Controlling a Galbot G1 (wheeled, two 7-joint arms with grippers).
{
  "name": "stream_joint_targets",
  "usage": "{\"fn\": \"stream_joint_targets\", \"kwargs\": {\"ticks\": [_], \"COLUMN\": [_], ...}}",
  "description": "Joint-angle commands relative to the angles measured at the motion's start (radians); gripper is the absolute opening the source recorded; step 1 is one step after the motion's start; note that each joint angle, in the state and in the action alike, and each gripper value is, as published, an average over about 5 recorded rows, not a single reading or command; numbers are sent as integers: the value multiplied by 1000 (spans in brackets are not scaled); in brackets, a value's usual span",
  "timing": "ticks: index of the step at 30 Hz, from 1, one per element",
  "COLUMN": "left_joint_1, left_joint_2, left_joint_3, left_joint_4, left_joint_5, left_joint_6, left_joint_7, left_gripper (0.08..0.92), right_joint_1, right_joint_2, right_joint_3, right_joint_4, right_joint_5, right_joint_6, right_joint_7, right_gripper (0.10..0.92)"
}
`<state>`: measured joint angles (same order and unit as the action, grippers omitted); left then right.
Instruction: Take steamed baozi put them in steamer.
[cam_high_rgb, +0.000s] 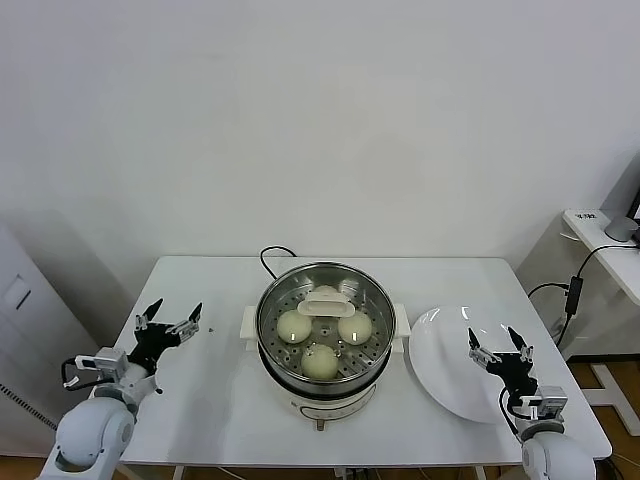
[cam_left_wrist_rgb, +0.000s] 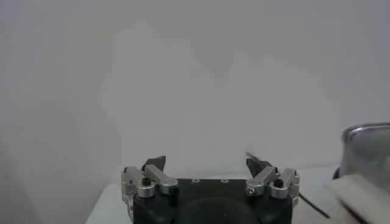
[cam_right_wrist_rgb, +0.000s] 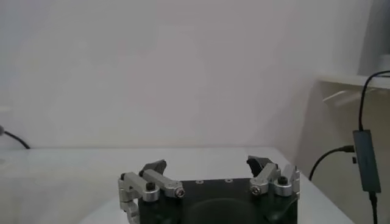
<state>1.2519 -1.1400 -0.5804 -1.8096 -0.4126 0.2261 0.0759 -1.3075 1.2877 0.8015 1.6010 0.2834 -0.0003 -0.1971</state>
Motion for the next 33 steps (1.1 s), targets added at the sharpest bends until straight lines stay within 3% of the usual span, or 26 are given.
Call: {"fn": "stream_joint_targets", "kwargs": {"ticks": [1, 33], "left_joint_1": [11, 30], "left_joint_2": [-11, -11], "left_joint_3": [14, 11], "left_joint_4": [27, 3], "left_joint_5": [-24, -58], "left_joint_6": [-3, 14], "left_joint_7": [-11, -15], "left_gripper": [823, 823], "right_joint_1": [-16, -5], "right_joint_2": [3, 20], "right_joint_3": [2, -3], "right_joint_4": [19, -6], "right_joint_5": [-1, -11], "right_joint_6": [-25, -22], "right_joint_7": [4, -12], "right_gripper": [823, 823]}}
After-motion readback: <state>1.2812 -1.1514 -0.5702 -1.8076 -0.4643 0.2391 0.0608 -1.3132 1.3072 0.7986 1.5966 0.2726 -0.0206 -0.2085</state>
